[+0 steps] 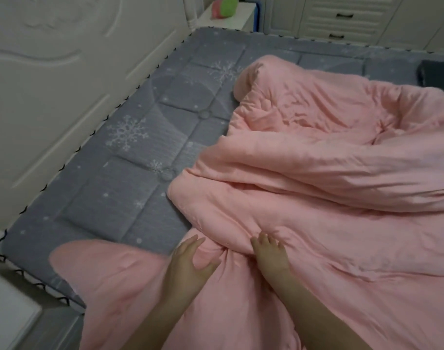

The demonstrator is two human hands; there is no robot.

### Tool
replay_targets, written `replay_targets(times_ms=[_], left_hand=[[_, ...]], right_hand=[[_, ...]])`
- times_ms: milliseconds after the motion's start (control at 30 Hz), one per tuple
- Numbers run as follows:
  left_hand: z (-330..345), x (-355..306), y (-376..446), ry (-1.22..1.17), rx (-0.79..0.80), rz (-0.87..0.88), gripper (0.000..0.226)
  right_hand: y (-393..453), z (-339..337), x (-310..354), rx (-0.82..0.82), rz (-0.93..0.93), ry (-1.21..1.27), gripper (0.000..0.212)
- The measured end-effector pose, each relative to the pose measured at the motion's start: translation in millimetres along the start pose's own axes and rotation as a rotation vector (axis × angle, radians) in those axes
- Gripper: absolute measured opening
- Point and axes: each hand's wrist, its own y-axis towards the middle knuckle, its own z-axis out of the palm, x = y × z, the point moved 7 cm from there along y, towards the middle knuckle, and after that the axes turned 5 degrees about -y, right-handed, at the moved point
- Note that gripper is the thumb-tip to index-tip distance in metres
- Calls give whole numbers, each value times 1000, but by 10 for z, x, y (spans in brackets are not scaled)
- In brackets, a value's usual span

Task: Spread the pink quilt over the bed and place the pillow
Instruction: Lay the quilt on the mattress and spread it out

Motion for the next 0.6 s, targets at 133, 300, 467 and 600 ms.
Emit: replay_targets(times_ms=[133,300,467,600], left_hand=[[46,76,39,-240,-37,-263,72],[293,29,138,-764,56,-660,71],[412,-270,338,-1104,45,-785,49],[211,-614,361,-957,-322,-673,54]], right_hand=[[-226,-394,-172,-197,64,617,20],[-755,-994,-463,-230,69,895,24],[-1353,-1427,-949,-220,28,927,23],[-1820,-1550,-1318,-133,27,754,19]])
